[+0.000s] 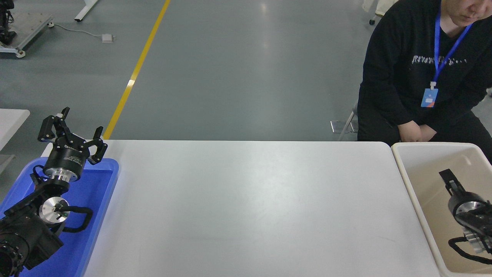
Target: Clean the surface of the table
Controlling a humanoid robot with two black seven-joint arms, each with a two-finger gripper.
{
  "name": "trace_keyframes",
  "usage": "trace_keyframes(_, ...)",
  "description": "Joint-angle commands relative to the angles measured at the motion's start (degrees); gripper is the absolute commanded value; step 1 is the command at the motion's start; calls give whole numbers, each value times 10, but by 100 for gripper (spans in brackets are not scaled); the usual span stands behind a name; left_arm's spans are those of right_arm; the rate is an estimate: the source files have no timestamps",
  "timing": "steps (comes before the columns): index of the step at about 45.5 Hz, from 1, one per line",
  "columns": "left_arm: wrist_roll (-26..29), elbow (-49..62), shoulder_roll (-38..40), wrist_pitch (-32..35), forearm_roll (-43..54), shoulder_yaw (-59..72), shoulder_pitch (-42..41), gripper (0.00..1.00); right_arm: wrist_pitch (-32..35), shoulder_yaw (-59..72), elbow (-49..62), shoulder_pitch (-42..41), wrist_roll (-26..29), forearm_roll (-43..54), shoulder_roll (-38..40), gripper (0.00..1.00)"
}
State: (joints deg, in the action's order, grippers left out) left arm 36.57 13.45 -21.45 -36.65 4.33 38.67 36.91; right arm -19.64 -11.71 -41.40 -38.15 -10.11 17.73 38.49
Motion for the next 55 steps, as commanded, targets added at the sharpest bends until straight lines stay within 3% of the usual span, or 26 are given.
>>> trace_keyframes(1,0,0,0,0,0,0,0,100,3,-96,-118,11,-2,26,40,100)
trace_keyframes(13,0,0,0,0,0,0,0,100,6,-283,-183,86,-3,175,-24,100)
trace_keyframes(31,0,0,0,-1,0,0,0,100,12,-401,-173,111,-3,181,-215,100)
trace_keyframes(44,0,0,0,-1,0,0,0,100,12,-495,-86,103,-3,181,-383,100)
trace_keyframes(55,0,0,0,0,0,0,0,100,6,-511,-82,99,-20,182,-385,100)
